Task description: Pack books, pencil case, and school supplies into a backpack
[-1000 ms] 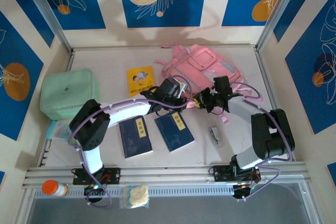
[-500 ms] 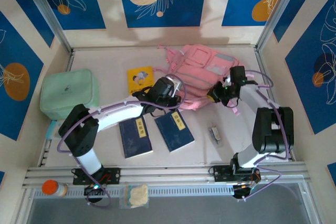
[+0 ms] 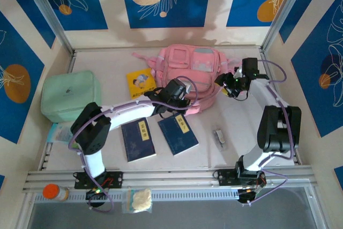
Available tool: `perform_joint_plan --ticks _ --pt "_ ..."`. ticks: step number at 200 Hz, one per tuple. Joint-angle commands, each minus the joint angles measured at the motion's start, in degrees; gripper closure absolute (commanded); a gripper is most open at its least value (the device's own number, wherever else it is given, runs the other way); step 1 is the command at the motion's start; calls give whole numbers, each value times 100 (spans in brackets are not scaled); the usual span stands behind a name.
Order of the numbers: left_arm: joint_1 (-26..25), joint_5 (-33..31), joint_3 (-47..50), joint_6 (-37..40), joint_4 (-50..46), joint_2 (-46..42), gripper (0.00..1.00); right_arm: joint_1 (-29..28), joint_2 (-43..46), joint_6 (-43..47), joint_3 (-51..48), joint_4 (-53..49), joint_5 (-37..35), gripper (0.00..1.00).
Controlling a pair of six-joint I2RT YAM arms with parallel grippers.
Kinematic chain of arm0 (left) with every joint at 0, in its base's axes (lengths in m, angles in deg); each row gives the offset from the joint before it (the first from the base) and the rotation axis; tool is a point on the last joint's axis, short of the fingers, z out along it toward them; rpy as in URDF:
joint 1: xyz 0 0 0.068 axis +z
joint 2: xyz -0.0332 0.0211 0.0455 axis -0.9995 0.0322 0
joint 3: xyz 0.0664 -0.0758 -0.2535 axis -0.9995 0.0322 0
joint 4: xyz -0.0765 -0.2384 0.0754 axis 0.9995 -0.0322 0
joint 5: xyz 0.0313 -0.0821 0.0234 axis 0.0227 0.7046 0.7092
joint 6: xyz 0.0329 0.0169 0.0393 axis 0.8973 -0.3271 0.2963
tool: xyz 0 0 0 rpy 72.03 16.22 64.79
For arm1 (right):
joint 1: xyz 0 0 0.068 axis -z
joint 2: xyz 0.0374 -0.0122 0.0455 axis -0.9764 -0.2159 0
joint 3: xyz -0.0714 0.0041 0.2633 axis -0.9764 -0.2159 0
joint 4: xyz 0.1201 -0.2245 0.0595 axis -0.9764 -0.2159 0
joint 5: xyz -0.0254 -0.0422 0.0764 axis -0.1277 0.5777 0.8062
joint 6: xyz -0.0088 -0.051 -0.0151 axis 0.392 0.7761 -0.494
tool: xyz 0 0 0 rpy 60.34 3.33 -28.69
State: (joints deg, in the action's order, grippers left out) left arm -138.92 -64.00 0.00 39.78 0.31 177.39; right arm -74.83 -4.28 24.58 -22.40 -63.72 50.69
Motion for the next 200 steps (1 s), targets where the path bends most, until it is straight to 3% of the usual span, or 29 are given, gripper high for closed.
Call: perform_joint_plan --ticks 1,30,62,95,122,141,200 --pt "-30 -25 -247 -67 -40 34 100 -291 456 -701 -639 196 625 39" --pt "-30 104 -213 -72 -46 107 100 -909 629 -1800 -1305 1036 572 34" --pt "-31 155 -134 -63 -122 144 100 -1264 104 -2304 -1151 1416 278 35" --pt "-30 236 -127 74 -161 153 100 -1436 -241 -2459 -1076 1684 -191 49" --pt "-30 129 -156 321 -324 124 100 -1397 -373 -1974 -851 1317 -423 83" --pt "-9 -58 -127 442 -463 68 100 -1242 -274 -1571 -754 913 -570 97" --pt "531 79 368 1079 -617 -212 100 -303 344 -158 -608 37 -23 100"
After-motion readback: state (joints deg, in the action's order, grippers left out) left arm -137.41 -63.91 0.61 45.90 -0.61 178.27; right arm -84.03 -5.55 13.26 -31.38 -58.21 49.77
